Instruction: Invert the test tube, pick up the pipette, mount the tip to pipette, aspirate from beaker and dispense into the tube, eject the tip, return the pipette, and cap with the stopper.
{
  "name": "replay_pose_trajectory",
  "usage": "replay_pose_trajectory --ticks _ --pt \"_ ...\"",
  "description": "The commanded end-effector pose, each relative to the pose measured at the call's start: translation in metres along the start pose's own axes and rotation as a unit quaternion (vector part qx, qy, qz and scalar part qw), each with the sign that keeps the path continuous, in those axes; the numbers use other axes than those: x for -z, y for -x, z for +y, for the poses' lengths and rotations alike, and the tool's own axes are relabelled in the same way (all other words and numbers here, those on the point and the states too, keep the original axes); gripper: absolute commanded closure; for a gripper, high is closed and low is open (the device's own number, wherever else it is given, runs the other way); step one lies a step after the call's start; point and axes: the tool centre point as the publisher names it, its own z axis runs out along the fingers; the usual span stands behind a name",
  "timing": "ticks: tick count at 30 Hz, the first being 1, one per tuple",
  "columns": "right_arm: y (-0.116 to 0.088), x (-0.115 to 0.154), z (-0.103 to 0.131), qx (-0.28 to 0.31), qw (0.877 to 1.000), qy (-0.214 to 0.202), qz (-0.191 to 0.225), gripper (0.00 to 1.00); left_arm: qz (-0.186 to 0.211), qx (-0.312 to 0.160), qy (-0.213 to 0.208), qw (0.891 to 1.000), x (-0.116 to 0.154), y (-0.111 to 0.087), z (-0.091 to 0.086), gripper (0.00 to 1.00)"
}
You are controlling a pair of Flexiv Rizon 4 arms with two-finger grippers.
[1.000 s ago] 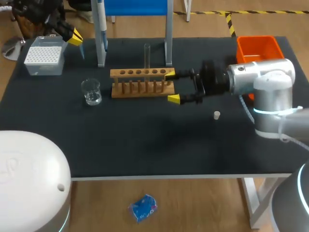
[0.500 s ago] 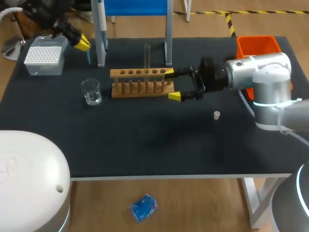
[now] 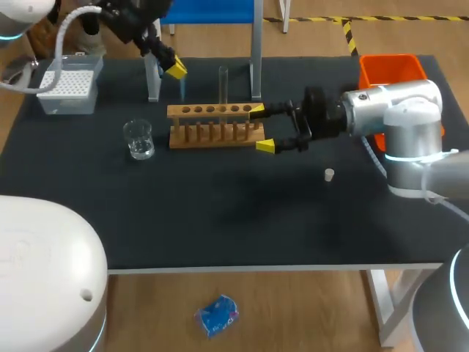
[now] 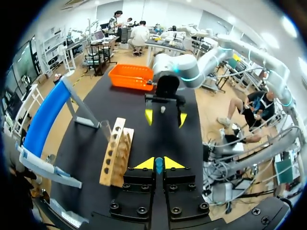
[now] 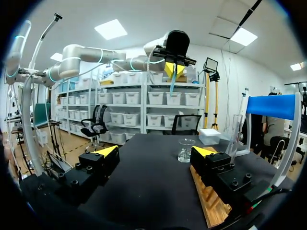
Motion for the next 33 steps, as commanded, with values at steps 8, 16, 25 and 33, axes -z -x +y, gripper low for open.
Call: replay_pose_trajectory --ticks 8,16,25,33 --pt "0.000 0.001 -0.001 0.001 1.000 0.000 0.001 0.00 -0.016 0.000 -0.006 1.000 -0.002 -0.011 0.006 1.00" --pt "0.000 0.001 -0.001 0.001 1.000 0.000 0.001 0.00 -0.016 0.000 -0.006 1.000 -0.002 -0.011 0.006 1.00" --pt "0.000 0.001 -0.001 0.001 1.000 0.000 0.001 0.00 -0.012 -0.001 0.010 1.000 -0.032 -0.023 -0.021 1.00" --pt "0.000 0.001 -0.001 0.001 1.000 0.000 0.001 0.00 -0.015 -0.006 0.016 1.000 -0.056 -0.031 -0.039 1.00"
